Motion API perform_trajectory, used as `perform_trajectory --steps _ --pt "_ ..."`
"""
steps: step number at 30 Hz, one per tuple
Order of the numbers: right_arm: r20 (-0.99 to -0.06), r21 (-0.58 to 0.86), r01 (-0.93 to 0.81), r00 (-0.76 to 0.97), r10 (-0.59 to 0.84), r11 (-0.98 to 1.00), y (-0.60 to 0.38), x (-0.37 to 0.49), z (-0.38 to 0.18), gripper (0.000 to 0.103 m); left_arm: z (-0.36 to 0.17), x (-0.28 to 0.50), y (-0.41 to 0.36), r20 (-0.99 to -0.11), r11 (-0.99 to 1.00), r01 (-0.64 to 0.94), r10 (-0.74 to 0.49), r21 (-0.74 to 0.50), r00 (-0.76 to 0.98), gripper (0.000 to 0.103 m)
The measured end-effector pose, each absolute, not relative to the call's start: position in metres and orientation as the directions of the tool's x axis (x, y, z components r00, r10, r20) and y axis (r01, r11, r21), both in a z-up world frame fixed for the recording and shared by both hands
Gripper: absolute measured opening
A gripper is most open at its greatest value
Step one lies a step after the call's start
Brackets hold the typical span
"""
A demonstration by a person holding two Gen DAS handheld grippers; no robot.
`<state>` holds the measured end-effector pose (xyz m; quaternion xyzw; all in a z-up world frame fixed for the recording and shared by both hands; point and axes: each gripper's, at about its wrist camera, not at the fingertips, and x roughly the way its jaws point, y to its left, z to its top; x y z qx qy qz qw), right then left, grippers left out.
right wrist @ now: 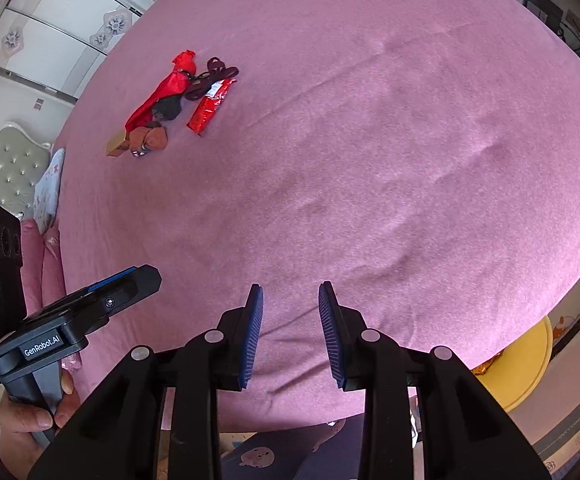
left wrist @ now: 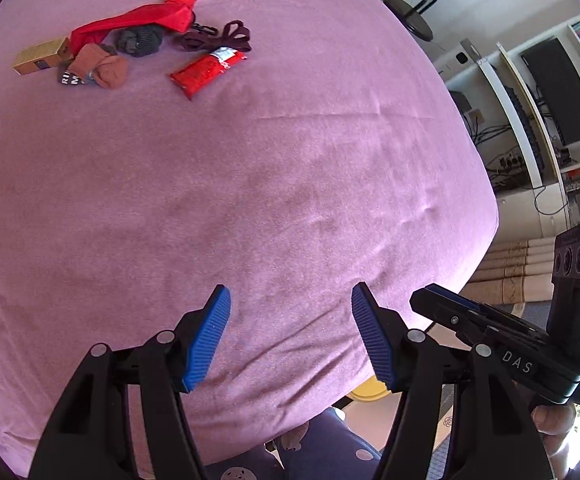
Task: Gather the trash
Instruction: 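Move both open tools back over the remaining items, then grasp the brown sock with the left tool while the right tool grasps the red snack stick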
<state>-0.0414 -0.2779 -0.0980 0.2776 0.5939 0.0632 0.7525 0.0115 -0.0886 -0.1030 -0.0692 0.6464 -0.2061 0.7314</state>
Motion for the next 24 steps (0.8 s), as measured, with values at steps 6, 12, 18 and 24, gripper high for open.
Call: perform_trajectory --steps 6,12,18,24 --pt "-0.865 0.475 0.154 0.265 0.427 0.866 -0.241 0.003 -0.092 0.029 -0.101 0.037 -0.055 -0.909 0.918 0.130 -0.392 -0.375 0.141 0.068" --pt "-0.858 0.487 0.145 0.267 0.439 0.862 -0.227 0.059 -0.094 0.036 -0.109 0.073 -0.021 -0.906 0.921 0.005 -0.385 -0.390 0.176 0.070" --pt "-0.854 0.499 0.133 0.247 0.459 0.856 -0.212 0.118 -0.103 0.036 -0.125 0.115 0.003 -0.913 0.919 -0.086 -0.366 -0.385 0.178 0.071" --pt "-0.864 0.486 0.141 0.224 0.450 0.863 -0.200 0.172 -0.123 0.053 -0.145 0.163 0.015 -0.930 0.925 -0.152 -0.321 -0.349 0.182 0.073"
